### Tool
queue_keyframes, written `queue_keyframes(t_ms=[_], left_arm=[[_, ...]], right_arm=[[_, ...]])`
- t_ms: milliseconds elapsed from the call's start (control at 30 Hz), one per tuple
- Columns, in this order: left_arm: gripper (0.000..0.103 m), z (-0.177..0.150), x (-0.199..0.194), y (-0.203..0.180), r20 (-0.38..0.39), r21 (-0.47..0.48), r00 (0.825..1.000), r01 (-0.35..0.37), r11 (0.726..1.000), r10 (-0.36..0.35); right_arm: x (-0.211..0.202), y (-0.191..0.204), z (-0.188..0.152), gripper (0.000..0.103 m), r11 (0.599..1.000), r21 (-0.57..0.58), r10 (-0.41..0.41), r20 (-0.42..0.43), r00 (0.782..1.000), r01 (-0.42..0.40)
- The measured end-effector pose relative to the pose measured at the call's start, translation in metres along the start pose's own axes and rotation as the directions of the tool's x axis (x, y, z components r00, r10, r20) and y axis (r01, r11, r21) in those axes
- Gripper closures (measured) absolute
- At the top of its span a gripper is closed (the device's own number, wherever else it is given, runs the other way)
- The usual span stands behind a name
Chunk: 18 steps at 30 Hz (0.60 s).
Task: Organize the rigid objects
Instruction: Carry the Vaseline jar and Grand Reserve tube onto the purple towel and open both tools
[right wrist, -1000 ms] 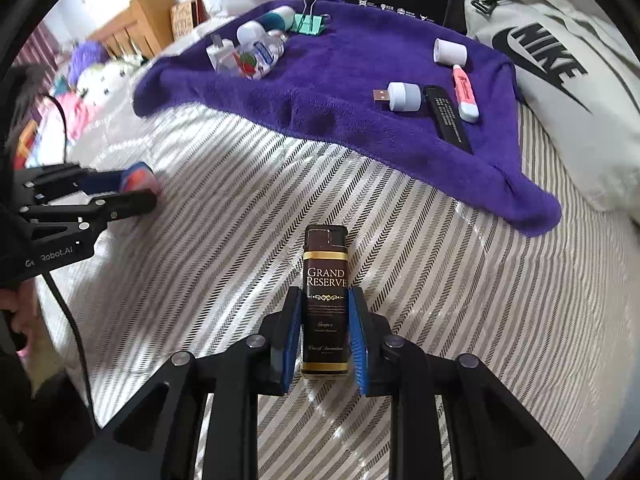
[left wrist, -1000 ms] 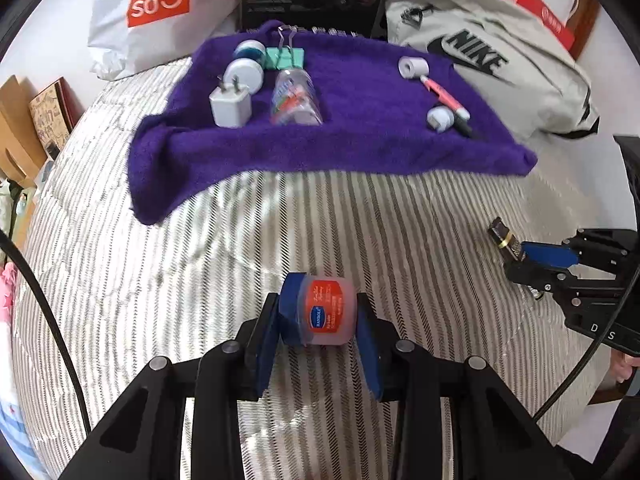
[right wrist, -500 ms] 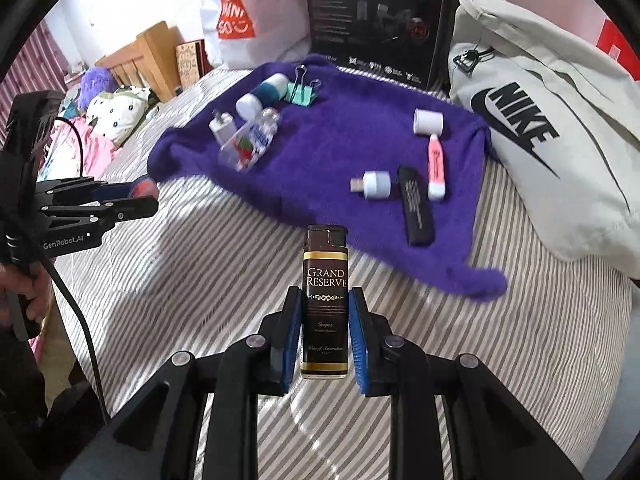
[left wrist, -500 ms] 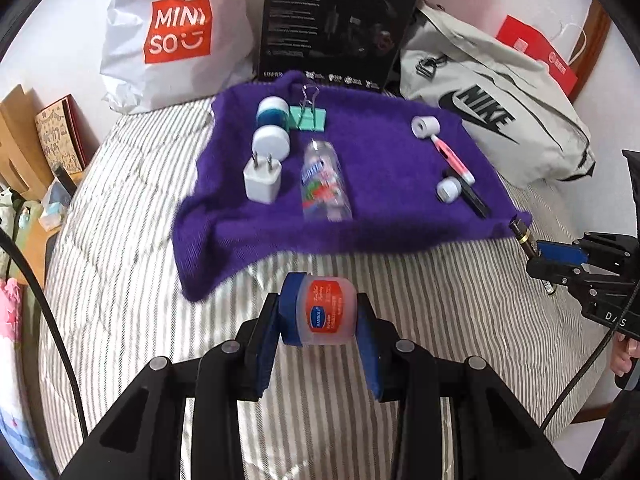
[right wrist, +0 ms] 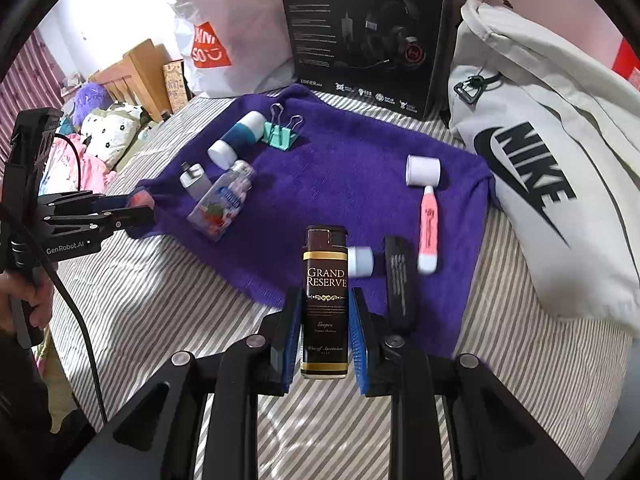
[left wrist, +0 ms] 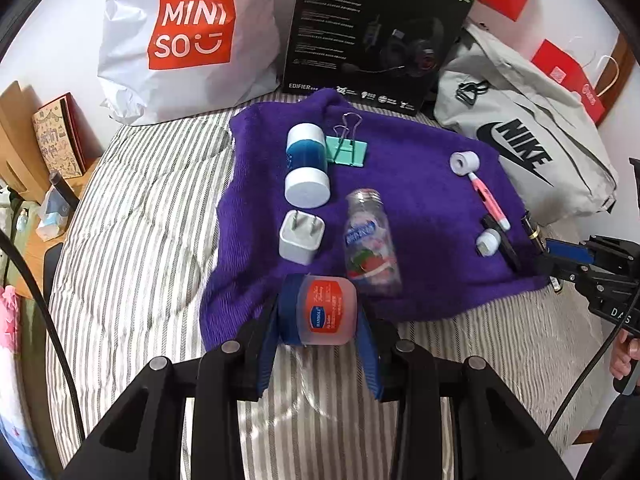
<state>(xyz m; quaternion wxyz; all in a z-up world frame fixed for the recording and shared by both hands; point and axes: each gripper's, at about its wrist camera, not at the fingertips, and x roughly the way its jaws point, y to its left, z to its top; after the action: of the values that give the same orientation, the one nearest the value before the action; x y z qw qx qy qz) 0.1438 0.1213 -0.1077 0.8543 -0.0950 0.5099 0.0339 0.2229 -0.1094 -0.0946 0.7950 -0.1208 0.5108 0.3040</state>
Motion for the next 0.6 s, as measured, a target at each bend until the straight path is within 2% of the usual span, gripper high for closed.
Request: queue_keyframes(t_ms=[600], left_arm=[[0.069,0.021,0.044,0.006,-0.107,0.031,0.992,-0.056,0.998,0.059]], right_arm=[[0.056,-0.027,0.050,0.080,0.999,0.023,-0.039,-0.026,0.999,0.040]])
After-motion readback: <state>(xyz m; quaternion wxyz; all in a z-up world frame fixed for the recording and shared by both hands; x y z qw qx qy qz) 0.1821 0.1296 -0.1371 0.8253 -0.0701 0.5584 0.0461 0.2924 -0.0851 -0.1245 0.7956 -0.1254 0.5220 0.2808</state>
